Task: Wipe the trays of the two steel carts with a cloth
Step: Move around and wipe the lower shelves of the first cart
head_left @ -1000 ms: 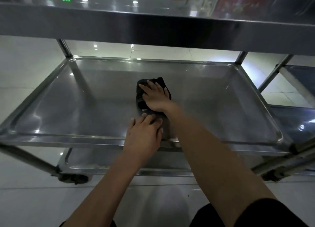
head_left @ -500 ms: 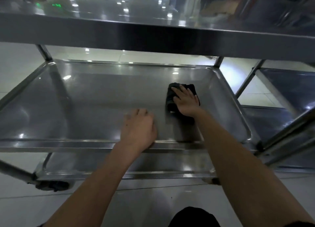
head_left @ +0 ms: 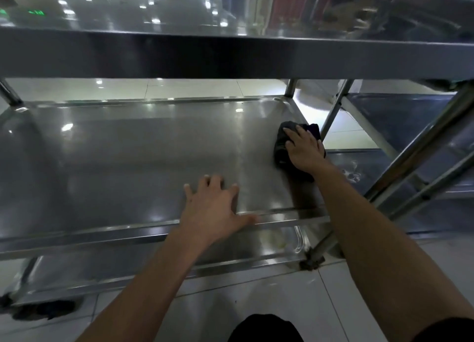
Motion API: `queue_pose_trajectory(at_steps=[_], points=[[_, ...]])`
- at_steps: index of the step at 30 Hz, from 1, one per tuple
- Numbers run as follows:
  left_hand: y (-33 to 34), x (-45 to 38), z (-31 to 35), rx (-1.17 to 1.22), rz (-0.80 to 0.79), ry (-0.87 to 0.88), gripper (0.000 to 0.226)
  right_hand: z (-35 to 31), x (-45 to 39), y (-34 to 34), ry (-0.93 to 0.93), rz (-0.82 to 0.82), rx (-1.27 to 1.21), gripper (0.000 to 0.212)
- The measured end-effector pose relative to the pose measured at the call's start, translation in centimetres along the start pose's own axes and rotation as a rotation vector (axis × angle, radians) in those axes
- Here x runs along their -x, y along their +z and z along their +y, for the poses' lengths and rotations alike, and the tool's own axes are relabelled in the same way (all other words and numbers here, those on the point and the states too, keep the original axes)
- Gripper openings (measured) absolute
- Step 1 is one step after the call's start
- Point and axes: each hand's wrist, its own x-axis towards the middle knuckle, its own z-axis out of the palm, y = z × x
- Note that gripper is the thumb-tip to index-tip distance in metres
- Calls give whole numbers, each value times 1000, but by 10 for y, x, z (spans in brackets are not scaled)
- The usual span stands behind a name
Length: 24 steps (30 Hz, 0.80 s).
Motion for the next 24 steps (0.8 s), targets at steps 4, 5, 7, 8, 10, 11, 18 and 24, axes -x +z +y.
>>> queue_pose_trajectory(at_steps=[4,5,7,8,10,11,18,24], points=[[-2,-2,-2,39,8,0,124,8,25,-1,-31,3,33,50],[-2,-2,-1,40,10,1,126,9,34,-1,-41,6,45,50],[-2,-2,0,41,3,4,127,11,57,-3,-46,18,45,50],[-2,-1,0,46,-1,4,127,12,70,-4,-46,26,46,50],[-2,2,0,55,-6,4,127,16,97,-5,-45,23,74,50],[-2,3,1,54,-9,4,128,18,110,-6,-39,7,82,50],[4,8,1,-4,-32,22,103,-8,190,-2,-56,13,67,49],[7,11,-2,-22,-33,52,100,-51,234,23,-63,119,-48,56]])
